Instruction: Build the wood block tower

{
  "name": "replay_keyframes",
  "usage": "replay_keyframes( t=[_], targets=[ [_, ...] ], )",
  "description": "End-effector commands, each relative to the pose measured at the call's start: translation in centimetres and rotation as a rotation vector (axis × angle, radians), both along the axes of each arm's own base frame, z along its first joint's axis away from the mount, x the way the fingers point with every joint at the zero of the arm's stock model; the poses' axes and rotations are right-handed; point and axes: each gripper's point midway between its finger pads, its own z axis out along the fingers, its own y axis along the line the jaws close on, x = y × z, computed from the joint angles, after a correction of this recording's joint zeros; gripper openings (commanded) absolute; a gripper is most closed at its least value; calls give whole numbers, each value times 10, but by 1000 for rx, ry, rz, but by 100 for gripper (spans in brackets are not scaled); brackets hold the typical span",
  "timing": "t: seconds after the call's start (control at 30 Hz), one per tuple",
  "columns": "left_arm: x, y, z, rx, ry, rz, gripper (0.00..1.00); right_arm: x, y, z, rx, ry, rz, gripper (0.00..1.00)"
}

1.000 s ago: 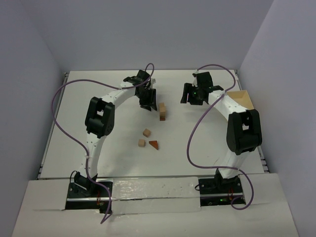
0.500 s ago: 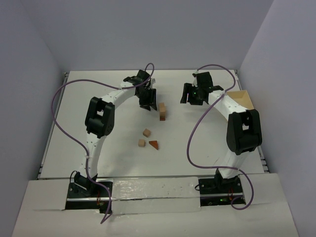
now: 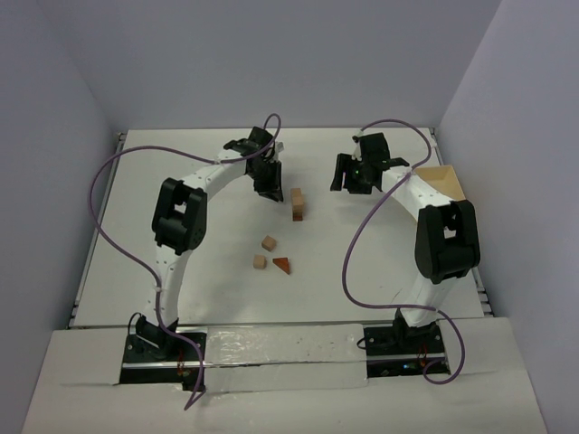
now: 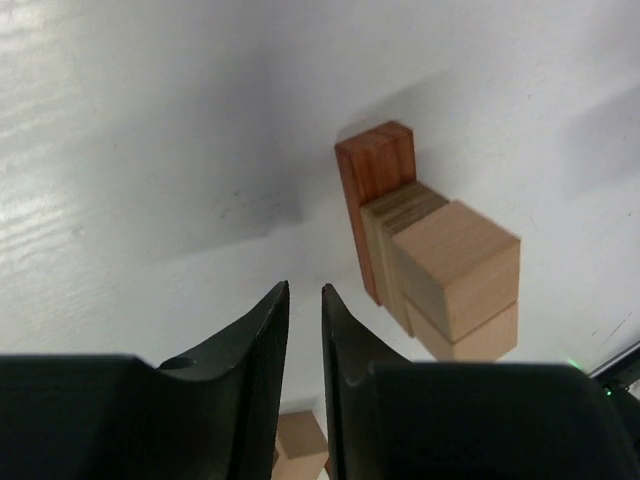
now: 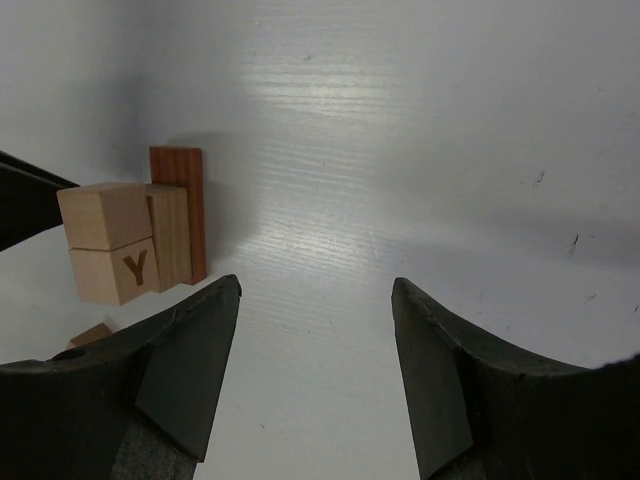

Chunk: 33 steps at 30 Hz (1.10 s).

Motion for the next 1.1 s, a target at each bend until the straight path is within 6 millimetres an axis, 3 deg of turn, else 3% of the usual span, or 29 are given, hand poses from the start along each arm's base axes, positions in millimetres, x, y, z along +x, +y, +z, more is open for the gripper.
replay_keyframes(
  t=[0.0, 0.13, 0.23, 0.33, 0.43, 0.47, 0.7, 0.9, 1.07],
  targets=[
    [4, 14, 39, -31, -81, 31, 24, 1, 2, 10, 19, -32, 3, 70],
    [4, 36, 44, 10, -112, 63, 16, 1, 4, 13, 25, -40, 8, 70],
    [4, 45, 58, 7, -156, 68, 22, 1, 5, 16, 28, -44, 12, 70],
    [5, 46, 76, -63, -208, 79, 14, 0, 7, 19, 29, -52, 18, 70],
    [1, 49, 76, -61, -193, 105, 0, -1, 8, 21, 24, -60, 26, 70],
    [-1, 42, 76, -90, -194, 35, 0, -1, 8, 21, 21, -62, 26, 70],
    [11, 36, 68, -58, -170, 31, 0, 0, 10, 22, 5, -66, 30, 70],
    [14, 19, 54, -61, -132, -2, 2, 0, 13, 20, 4, -61, 38, 70],
    [15, 8, 46, -57, -120, -16, 17, 0, 15, 19, 4, -57, 42, 70]
  ],
)
